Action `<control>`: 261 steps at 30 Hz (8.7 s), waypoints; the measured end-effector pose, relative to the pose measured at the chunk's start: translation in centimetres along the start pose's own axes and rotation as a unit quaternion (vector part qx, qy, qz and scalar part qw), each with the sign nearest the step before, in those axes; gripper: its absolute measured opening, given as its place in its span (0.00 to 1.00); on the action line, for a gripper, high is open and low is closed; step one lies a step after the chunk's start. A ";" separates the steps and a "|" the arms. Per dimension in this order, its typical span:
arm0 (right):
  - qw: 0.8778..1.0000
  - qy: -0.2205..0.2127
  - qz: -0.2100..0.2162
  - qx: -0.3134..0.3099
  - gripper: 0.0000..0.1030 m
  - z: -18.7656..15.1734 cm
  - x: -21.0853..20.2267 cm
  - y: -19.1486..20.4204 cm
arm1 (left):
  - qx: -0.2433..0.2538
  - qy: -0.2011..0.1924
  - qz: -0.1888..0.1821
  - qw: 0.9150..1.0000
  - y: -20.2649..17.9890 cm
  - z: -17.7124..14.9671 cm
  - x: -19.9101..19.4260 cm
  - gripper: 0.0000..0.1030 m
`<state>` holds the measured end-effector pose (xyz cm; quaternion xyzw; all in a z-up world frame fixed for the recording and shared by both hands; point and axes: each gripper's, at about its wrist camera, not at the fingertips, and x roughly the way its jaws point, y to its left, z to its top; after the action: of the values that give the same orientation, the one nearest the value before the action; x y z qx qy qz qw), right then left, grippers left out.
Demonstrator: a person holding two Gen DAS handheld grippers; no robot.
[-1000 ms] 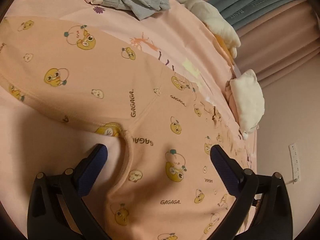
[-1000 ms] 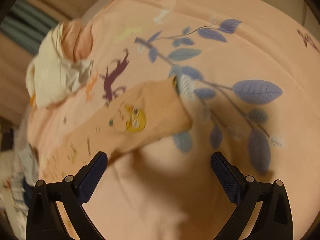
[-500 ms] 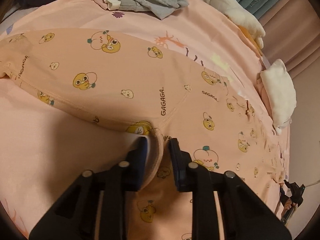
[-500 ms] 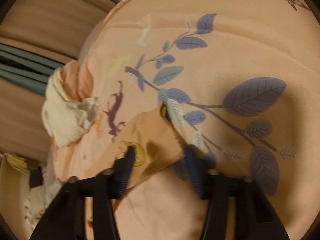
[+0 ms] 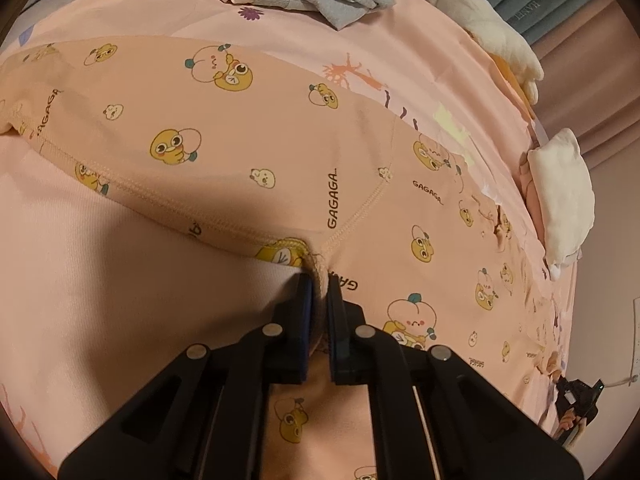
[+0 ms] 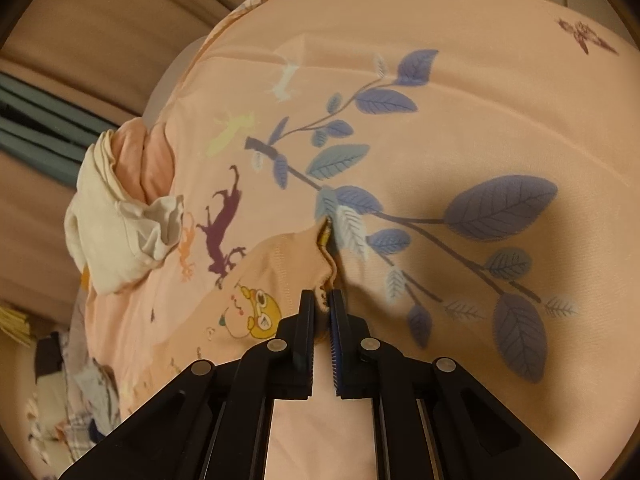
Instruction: Fold small clothes
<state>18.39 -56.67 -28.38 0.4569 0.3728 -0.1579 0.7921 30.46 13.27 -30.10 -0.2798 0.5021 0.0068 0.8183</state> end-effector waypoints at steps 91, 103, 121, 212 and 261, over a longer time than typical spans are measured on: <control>0.876 0.084 -0.031 -0.474 0.60 -21.5 2.6 18.1 | -0.019 0.011 -0.141 0.990 -11.1 -0.8 4.6 0.12; 0.912 0.062 0.009 -0.406 0.29 -20.7 4.7 18.6 | -0.075 -0.077 -0.177 0.978 -9.1 3.2 1.7 0.11; 0.912 0.073 0.024 -0.402 0.24 -20.1 4.8 17.5 | -0.118 -0.054 -0.125 0.984 -2.3 5.0 1.8 0.17; 0.799 0.190 0.008 -0.570 0.34 -41.1 15.0 43.1 | 0.137 -0.028 0.031 0.990 -0.6 1.4 0.0 0.38; 0.922 0.147 0.089 -0.346 0.10 -21.8 8.5 28.6 | 0.179 -0.018 0.186 0.966 0.0 -0.9 -1.2 0.55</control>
<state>31.28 -22.35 -23.98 0.2037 0.4744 0.1208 0.8479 29.18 13.15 -29.39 -0.0297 0.5236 0.0741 0.8482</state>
